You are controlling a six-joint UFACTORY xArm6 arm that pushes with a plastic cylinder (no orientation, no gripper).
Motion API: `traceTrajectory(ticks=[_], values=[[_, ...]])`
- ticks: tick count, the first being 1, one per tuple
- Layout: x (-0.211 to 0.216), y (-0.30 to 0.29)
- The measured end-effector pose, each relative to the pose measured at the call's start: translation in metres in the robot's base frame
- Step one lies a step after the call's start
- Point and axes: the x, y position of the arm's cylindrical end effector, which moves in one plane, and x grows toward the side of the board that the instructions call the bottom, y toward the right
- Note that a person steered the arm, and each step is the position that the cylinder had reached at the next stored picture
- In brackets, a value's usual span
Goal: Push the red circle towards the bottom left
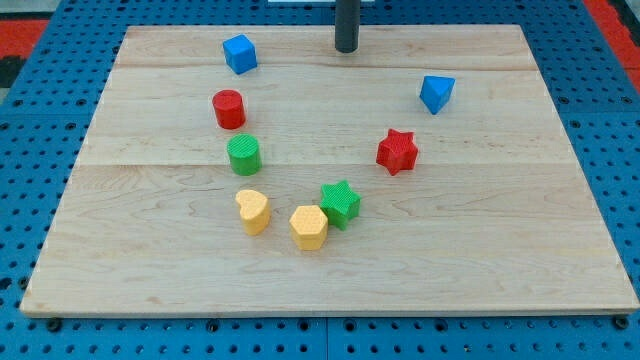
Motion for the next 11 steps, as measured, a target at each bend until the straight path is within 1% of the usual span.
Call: traceTrajectory(ticks=[3, 4, 5, 6, 7, 8, 9, 11], values=[[0.004, -0.011], [0.010, -0.025], [0.027, -0.042], [0.053, -0.094], [0.057, -0.099], [0.088, -0.107], [0.103, -0.152], [0.105, -0.238]])
